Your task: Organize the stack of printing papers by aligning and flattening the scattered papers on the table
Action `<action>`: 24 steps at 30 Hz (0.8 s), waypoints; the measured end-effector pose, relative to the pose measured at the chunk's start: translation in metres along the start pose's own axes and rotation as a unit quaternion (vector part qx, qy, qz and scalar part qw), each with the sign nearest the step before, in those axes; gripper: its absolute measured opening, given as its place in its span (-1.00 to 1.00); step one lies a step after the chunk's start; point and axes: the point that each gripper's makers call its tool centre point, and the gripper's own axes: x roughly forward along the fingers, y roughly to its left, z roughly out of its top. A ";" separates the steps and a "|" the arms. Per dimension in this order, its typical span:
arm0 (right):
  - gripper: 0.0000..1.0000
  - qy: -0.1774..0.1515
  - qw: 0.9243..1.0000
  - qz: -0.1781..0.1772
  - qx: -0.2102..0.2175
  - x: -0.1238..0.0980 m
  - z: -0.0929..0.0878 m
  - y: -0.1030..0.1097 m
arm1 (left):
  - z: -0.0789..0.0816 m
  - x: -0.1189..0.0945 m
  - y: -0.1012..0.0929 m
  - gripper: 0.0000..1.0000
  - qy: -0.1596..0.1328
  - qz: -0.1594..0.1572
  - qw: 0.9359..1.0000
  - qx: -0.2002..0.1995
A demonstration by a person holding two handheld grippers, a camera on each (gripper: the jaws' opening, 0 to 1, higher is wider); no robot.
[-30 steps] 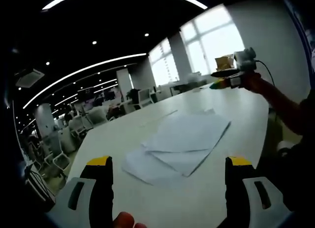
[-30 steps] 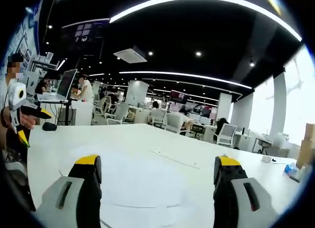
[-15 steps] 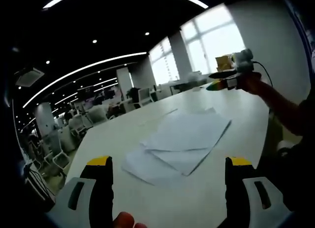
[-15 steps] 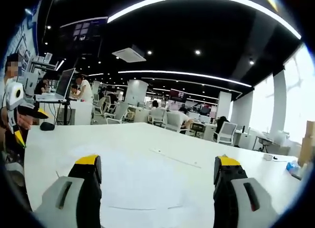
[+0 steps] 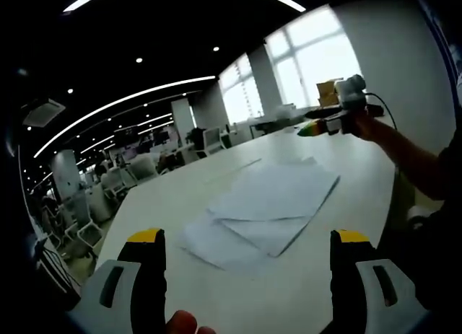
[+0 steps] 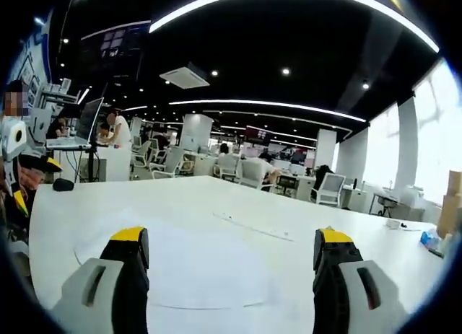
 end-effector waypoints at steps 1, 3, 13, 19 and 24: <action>0.79 0.002 1.000 0.000 0.001 0.001 -0.002 0.000 | 0.000 0.000 0.000 0.94 0.000 0.000 1.000 0.000; 0.79 0.004 1.000 0.001 0.002 0.002 -0.004 0.000 | 0.000 0.000 0.000 0.94 0.000 0.000 1.000 0.000; 0.78 0.016 1.000 -0.001 0.006 0.013 -0.013 -0.004 | 0.001 -0.001 0.000 0.94 0.002 0.001 1.000 0.001; 0.76 0.008 1.000 -0.006 0.003 0.015 -0.008 -0.006 | 0.001 -0.003 0.002 0.94 0.002 0.004 1.000 0.002; 0.77 0.011 1.000 -0.005 0.007 0.020 -0.011 -0.007 | 0.002 -0.003 0.002 0.94 0.002 0.004 1.000 0.004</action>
